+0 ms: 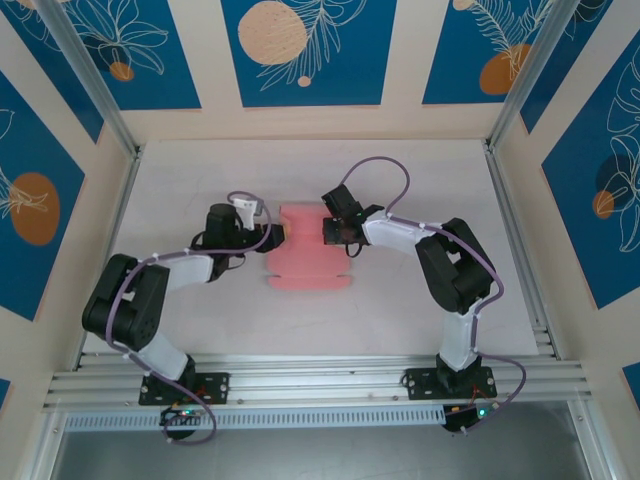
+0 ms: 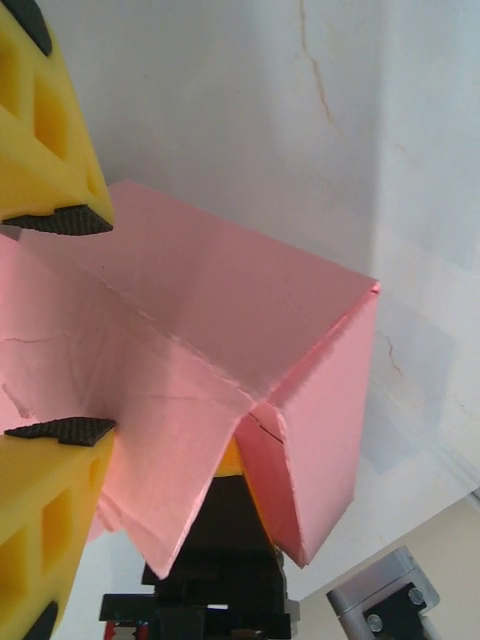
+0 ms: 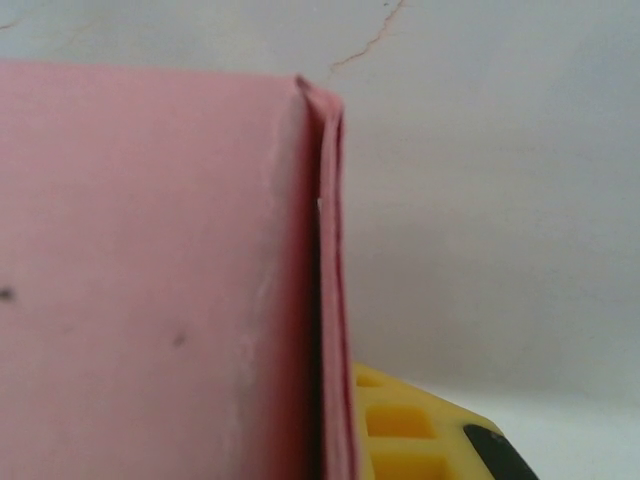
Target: Fold the paper box
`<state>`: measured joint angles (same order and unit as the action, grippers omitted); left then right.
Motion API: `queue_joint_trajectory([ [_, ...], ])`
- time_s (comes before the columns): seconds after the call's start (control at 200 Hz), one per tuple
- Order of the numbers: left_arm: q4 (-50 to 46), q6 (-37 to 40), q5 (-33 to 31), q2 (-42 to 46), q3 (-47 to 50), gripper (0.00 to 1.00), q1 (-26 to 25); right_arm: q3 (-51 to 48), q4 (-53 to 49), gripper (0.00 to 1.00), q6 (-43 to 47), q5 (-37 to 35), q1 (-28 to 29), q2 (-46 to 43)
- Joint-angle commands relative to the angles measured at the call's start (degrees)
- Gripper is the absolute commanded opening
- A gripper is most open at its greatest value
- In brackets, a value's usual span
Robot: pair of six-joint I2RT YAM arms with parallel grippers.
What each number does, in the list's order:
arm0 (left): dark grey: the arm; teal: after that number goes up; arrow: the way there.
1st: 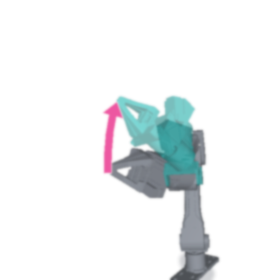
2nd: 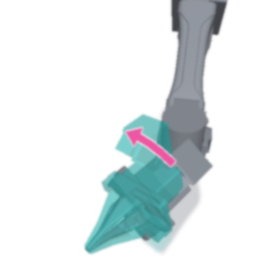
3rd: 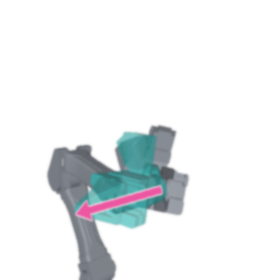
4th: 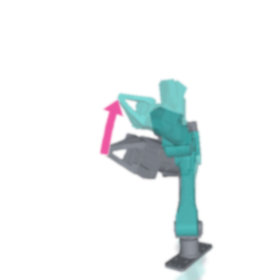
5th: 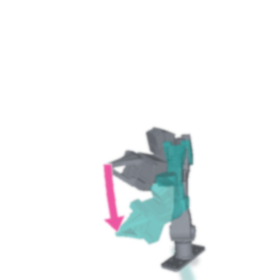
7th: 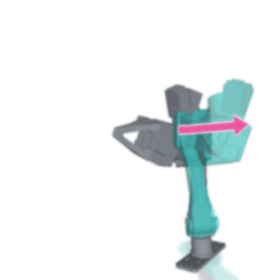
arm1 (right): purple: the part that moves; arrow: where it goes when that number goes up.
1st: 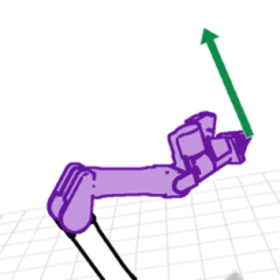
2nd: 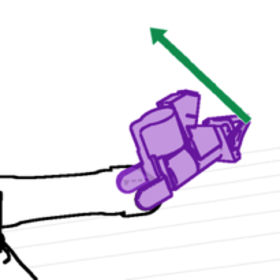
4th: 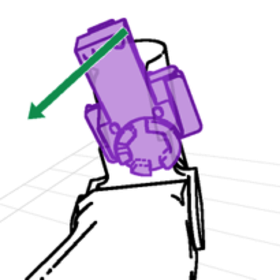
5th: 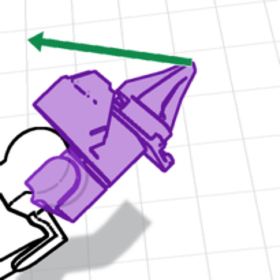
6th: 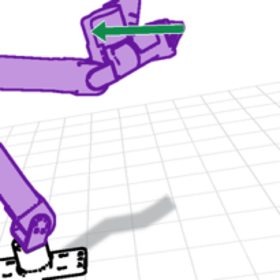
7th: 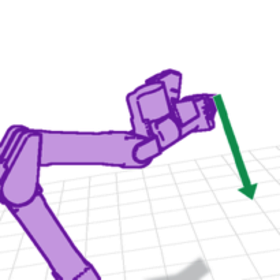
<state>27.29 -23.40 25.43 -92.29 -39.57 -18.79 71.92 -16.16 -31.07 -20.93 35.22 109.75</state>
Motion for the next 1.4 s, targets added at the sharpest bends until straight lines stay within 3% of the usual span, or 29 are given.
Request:
queue_joint_trajectory([
  [0.0, -1.83, 2.39, -0.92, -1.99, -2.31, 0.52, -0.81, 0.94, -0.69, 0.03, 0.13, 1.37, 0.29, 1.08],
  [0.275, -2.5, 5.03, -10.41, -5.1, -3.83, 0.46, -1.49, 0.94, -1.21, 0.02, 0.72, 1.26, 1.1, 0.53],
  [0.545, -3.08, 13.5, -23.26, -6.73, -6.34, 0.41, -5.67, 2.03, -2.63, 0.02, -0.12, 1.46, 2.13, 0.4],
  [0.695, -1.27, 15.56, -31.62, -7.62, -6.61, 0.31, -7.87, 2.68, -3.35, 0.03, -0.85, 1.59, 2.57, 0.87],
  [1.015, -0.55, 14.8, -41.37, -9.5, -7.31, 0.19, -9.55, 3.52, -5.05, 0.02, -2.46, 1.6, 3.37, 0.35],
  [1.195, -3.85, 12.72, -51.03, -10.24, -9.11, 0.14, -11.05, 4.52, -6.47, 0.02, -3.45, 1.16, 4.31, 0.55],
  [1.395, -10.25, 4.88, -60.52, -9.19, -10.22, 0.12, -11.36, 5.57, -8.77, 0.02, -6.24, 0.01, 4.54, 0.94],
])
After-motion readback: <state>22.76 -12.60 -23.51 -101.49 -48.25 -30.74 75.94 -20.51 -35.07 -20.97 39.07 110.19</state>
